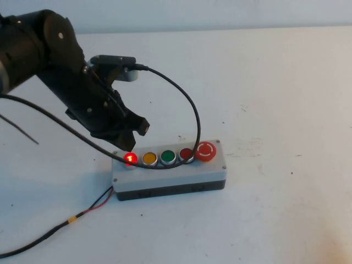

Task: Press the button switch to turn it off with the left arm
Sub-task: Press the button to turn off

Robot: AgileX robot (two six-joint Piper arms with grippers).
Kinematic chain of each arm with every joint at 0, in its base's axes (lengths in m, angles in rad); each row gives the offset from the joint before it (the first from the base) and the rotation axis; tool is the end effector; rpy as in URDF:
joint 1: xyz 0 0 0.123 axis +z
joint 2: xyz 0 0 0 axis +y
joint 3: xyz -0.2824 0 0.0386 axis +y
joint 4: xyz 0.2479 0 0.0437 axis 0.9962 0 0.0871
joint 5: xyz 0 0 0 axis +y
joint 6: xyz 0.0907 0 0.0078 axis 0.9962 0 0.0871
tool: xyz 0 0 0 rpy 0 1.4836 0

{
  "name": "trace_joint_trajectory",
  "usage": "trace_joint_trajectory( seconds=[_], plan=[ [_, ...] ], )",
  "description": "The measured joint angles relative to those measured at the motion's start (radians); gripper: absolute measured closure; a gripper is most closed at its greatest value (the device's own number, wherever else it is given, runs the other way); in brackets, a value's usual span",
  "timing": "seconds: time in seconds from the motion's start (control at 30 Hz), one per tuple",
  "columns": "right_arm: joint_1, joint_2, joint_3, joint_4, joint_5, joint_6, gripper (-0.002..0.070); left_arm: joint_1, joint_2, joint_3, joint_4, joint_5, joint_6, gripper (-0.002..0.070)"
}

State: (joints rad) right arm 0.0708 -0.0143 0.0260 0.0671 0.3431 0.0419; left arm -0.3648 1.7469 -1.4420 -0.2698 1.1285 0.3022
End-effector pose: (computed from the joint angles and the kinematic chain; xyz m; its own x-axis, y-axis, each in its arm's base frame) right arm 0.0529 0.0058 0.1742 -0.2713 0.0859 -0.9586 -0.0643 0.9922 0.1071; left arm 0.3265 -0.1482 0.2757 -0.8190 0.5033 -0.2756 0.5592 0.8078 -0.1867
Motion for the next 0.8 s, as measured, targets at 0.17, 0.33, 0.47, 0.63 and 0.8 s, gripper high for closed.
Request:
trace_joint_trajectory(
  seconds=[0.17, 0.33, 0.47, 0.63, 0.8],
  plan=[
    [0.000, 0.000, 0.000, 0.000, 0.000, 0.000, 0.0692, 0.000, 0.056, -0.029, 0.002, 0.013, 0.000, 0.0678],
    [0.000, 0.000, 0.000, 0.000, 0.000, 0.000, 0.0692, 0.000, 0.079, -0.029, 0.013, 0.029, 0.002, 0.0678],
    [0.000, 0.000, 0.000, 0.000, 0.000, 0.000, 0.0692, 0.000, 0.083, -0.030, 0.014, 0.035, 0.002, 0.0678],
    [0.000, 0.000, 0.000, 0.000, 0.000, 0.000, 0.0692, -0.002, 0.093, -0.040, 0.017, 0.039, 0.002, 0.0678],
    [0.000, 0.000, 0.000, 0.000, 0.000, 0.000, 0.0692, -0.015, 0.093, -0.040, 0.025, 0.047, 0.002, 0.0678]
  ],
)
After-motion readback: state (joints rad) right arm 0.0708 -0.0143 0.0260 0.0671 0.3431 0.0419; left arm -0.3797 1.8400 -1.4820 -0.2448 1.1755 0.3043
